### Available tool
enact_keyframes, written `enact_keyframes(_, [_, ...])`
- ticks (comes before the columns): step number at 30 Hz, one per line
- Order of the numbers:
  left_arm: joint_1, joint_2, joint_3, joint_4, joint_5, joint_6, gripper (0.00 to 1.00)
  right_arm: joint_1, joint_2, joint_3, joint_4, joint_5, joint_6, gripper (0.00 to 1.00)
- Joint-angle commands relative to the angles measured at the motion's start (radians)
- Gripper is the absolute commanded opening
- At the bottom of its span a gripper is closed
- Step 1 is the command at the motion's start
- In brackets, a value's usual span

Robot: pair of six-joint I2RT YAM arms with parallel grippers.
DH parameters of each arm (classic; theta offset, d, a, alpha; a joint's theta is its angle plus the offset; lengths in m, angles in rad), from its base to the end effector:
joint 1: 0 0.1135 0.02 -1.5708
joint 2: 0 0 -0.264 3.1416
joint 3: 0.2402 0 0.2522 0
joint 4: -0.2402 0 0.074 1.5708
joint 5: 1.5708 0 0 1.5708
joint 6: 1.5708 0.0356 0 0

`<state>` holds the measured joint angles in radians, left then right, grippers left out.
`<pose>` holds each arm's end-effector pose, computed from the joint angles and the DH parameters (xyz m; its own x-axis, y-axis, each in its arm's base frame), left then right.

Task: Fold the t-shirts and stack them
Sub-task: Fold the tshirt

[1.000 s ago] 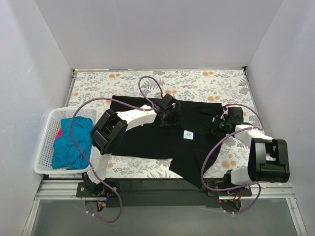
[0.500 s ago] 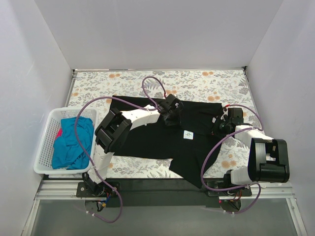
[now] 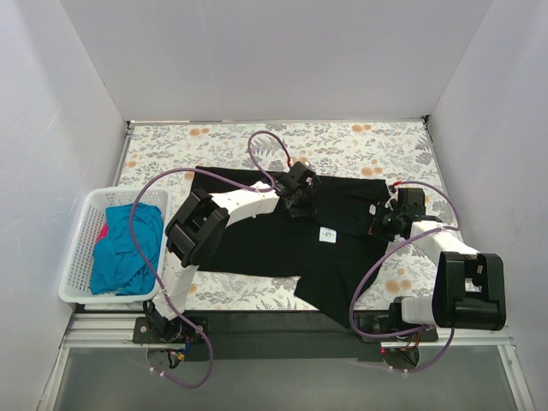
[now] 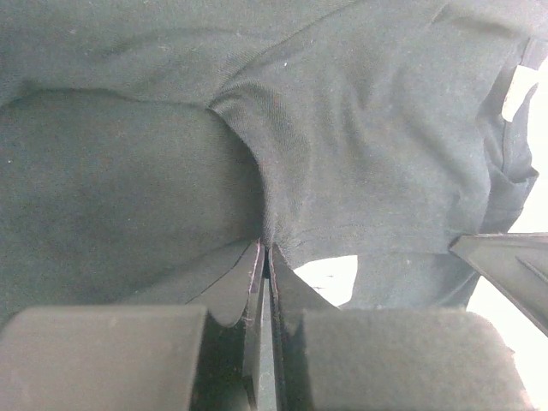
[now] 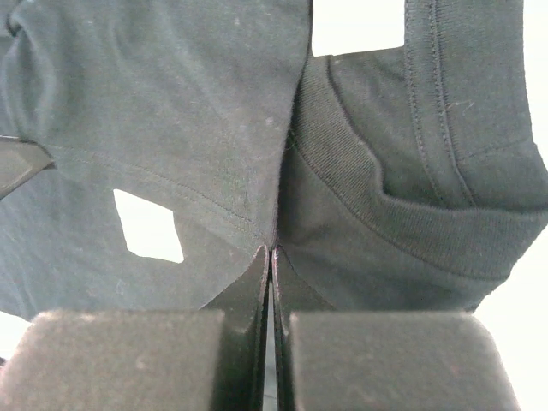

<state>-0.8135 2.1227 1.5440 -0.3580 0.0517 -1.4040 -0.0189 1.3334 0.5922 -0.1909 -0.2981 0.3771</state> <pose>0.3155 -0.3364 0.1663 -0.8283 -0.5574 -0.0573 -0.4218 0.6875 -0.5911 0.2437 0.0059 0.1622 -0.8041 0.3673 -0.4674 0.1496 0.8861 0.4388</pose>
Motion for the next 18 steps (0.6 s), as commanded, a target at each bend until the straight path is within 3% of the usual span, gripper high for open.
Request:
enact_keyframes(1, [-0.004,-0.024,0.022,-0.001,0.014,-0.006,0.0,0.002,-0.055,0.035,-0.051,-0.004,-0.017,0.01])
enact_keyframes(18, [-0.004,-0.014,0.094,-0.156,0.004,-0.001,0.0,0.002,-0.138,0.024,-0.162,-0.03,0.0,0.01])
